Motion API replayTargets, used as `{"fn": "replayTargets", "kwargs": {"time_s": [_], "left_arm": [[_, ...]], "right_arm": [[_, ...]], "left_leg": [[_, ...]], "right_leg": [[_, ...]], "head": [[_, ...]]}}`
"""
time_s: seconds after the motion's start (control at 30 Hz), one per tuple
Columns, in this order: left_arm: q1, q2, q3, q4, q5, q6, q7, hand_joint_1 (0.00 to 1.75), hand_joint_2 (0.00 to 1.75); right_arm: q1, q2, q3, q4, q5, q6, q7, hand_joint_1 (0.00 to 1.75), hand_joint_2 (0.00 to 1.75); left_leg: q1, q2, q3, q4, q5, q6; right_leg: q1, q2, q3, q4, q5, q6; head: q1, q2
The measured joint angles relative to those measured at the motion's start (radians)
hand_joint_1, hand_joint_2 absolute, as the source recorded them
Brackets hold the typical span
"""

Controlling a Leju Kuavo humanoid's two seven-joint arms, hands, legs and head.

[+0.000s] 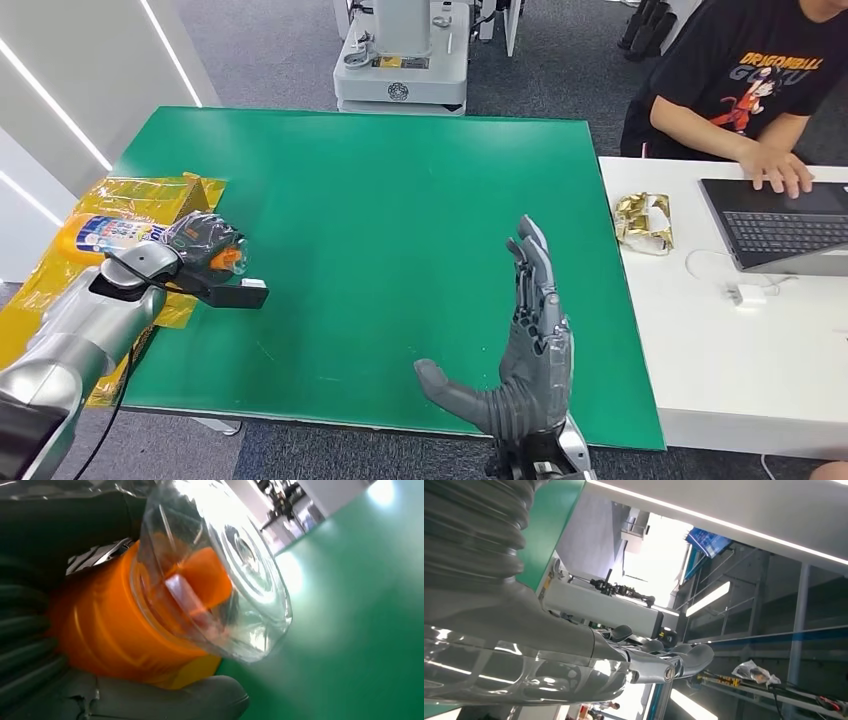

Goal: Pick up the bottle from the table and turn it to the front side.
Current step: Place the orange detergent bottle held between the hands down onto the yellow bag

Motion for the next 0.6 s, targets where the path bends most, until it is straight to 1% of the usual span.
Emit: {"fn": "replayTargets", "kwargs": {"time_s": [0.13,0.33,0.47,0.6], "left_arm": [[-0.011,-0.012,-0.015,0.055,0.008,-0.006,-0.001,1.75,1.75],[-0.008,-0.015,-0.025,0.101,0.025,-0.018,-0.004,1.75,1.75],[0.009,-0.013,-0.027,0.117,0.058,-0.033,-0.022,1.75,1.75],[0.033,-0.01,-0.027,0.121,0.095,-0.022,-0.04,1.75,1.75]], "right_arm": [[-0.009,0.0,0.0,0.009,-0.002,0.004,-0.002,0.0,1.75],[-0.02,0.0,0.0,0.025,-0.009,0.01,-0.007,0.0,1.75],[-0.025,0.0,0.0,0.038,-0.012,0.007,-0.009,0.0,1.75],[-0.026,0.0,0.0,0.046,-0.012,0.004,-0.011,0.0,1.75]], "left_leg": [[0.0,0.0,0.0,0.0,0.0,0.0],[0.0,0.0,0.0,0.0,0.0,0.0],[0.0,0.0,0.0,0.0,0.0,0.0],[0.0,-0.001,-0.001,0.0,0.0,0.0]], "right_leg": [[0.0,0.0,0.0,0.0,0.0,0.0],[0.0,0.0,0.0,0.0,0.0,0.0],[0.0,0.0,0.0,0.0,0.0,0.0],[0.0,0.0,0.0,0.0,0.0,0.0]], "head": [[0.0,0.0],[0.0,0.0],[0.0,0.0],[0.0,0.0]]}}
